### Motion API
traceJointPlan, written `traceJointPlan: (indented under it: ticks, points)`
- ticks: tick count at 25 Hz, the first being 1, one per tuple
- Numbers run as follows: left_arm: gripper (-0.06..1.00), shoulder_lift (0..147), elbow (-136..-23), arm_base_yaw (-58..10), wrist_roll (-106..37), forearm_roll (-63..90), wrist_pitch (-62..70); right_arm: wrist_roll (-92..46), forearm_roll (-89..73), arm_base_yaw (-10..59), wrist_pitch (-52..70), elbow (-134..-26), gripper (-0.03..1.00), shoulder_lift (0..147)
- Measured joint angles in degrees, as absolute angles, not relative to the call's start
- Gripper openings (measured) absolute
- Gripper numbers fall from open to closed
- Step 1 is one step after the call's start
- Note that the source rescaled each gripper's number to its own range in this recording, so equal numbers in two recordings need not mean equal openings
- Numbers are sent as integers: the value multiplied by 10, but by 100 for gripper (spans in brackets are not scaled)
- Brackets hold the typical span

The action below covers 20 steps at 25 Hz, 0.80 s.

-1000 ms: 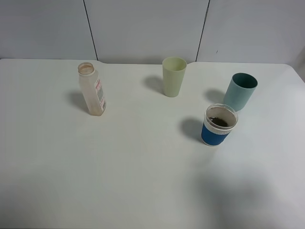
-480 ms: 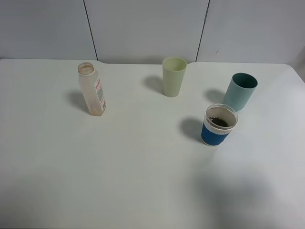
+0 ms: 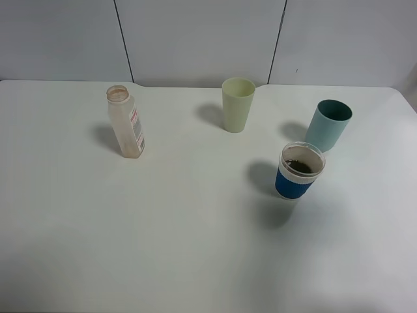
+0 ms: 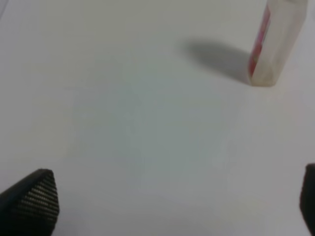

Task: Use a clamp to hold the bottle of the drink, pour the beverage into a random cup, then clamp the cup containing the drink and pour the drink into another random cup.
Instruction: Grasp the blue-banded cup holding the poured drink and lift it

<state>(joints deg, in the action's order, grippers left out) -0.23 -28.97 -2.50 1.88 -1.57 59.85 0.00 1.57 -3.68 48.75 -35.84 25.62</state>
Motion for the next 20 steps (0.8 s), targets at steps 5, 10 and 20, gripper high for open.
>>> traceJointPlan:
  ticks: [5, 10, 20]
  points:
    - [100, -2, -290, -25, 19, -16, 599, 0, 19, -37, 427, -358, 100, 335]
    - [100, -2, -290, -25, 19, -16, 599, 0, 26, -15, 366, -358, 100, 404]
    - [100, -2, -290, -25, 19, -16, 599, 94, 74, 183, 264, -358, 100, 539]
